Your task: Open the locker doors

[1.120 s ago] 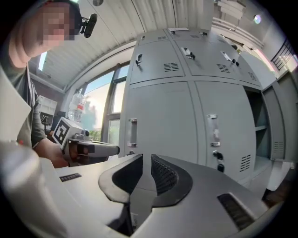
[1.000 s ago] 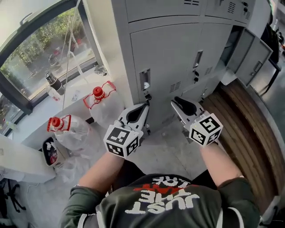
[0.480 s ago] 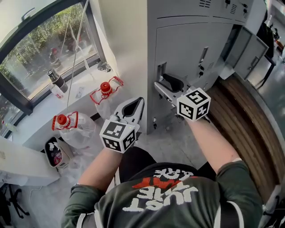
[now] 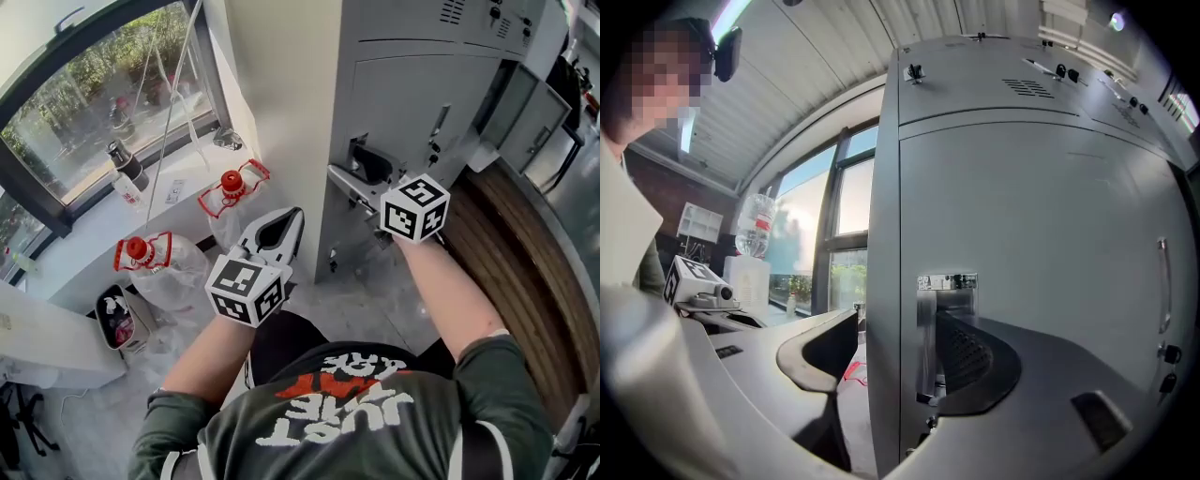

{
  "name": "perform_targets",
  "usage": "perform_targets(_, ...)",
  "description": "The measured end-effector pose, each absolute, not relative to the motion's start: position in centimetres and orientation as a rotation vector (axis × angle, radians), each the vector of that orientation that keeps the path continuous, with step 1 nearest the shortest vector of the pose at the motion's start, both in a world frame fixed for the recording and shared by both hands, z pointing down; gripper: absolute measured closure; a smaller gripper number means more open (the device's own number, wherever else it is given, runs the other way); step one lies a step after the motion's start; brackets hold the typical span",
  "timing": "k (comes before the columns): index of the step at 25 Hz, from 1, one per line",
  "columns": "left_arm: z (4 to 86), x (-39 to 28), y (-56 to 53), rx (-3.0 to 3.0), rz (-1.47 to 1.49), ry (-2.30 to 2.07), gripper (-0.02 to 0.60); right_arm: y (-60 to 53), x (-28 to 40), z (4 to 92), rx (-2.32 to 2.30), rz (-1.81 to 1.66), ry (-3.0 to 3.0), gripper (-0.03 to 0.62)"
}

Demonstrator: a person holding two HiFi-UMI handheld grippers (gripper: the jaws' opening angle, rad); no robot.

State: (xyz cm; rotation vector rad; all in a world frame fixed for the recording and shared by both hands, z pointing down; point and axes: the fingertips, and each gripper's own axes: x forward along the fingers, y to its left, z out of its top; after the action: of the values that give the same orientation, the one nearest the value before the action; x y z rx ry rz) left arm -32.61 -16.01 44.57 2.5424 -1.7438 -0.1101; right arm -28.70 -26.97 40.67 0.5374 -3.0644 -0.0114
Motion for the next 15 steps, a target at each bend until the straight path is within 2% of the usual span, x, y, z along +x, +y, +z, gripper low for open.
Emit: perform_targets(15,44.3,-30.9,-15.7,2.585,-0.108,-1.672,0.575,-25.7,-26.7,40.7,0.486,0.001,-3.078,0.338)
